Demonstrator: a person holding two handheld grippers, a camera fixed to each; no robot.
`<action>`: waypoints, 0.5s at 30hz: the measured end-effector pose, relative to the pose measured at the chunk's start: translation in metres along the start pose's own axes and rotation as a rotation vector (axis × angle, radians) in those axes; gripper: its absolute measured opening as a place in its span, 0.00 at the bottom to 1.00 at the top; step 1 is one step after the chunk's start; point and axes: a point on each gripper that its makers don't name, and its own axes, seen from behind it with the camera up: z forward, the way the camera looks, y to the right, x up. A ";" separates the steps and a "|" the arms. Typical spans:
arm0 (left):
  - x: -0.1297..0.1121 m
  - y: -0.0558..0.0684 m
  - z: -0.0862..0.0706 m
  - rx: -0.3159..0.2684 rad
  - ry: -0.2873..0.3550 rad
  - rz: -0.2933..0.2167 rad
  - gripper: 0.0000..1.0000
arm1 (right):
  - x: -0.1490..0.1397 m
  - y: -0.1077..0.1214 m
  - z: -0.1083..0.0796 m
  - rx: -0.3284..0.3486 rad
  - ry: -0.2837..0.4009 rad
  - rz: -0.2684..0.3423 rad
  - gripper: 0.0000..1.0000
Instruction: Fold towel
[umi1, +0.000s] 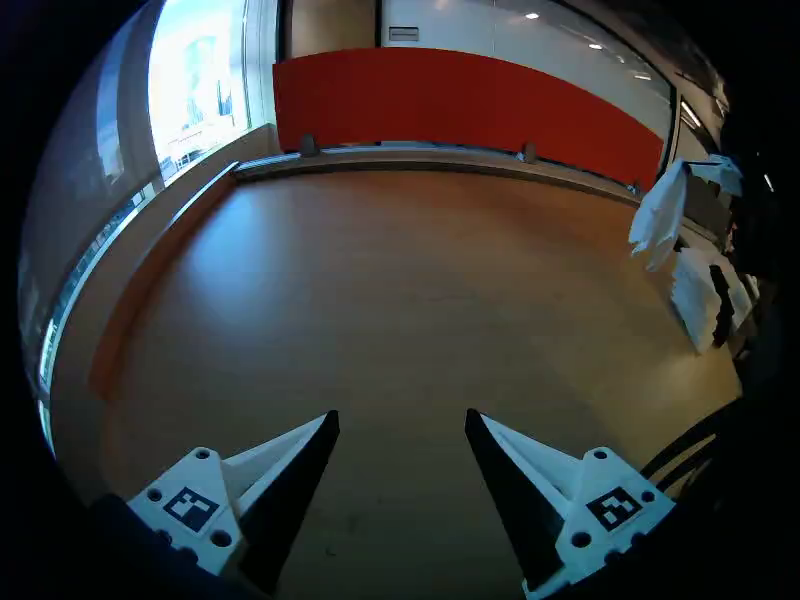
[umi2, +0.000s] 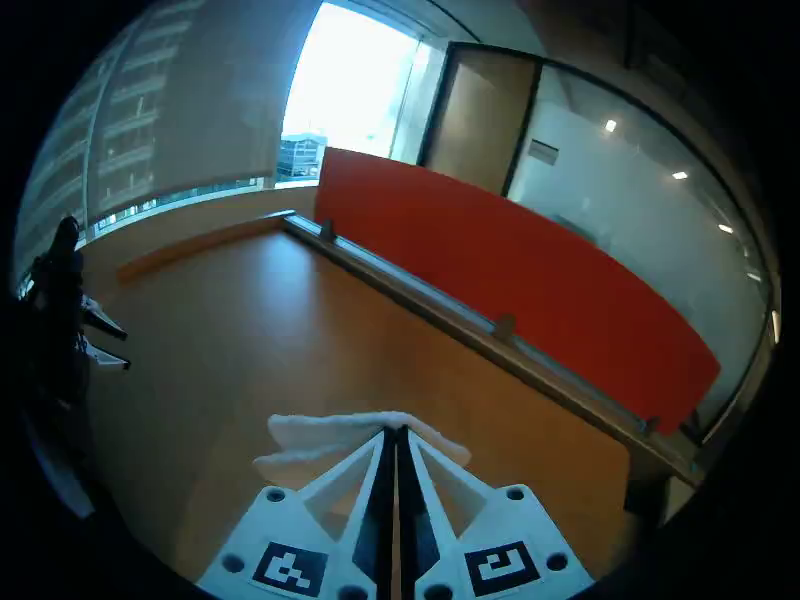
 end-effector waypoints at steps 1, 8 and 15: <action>0.001 0.000 0.000 0.001 -0.001 0.002 0.94 | -0.002 0.005 -0.002 -0.006 -0.002 0.003 0.02; 0.005 0.004 0.003 0.011 -0.006 0.005 0.94 | -0.018 0.043 -0.013 -0.040 -0.013 0.031 0.02; 0.009 0.009 0.006 0.017 -0.014 0.003 0.94 | -0.033 0.079 -0.023 -0.073 -0.022 0.060 0.02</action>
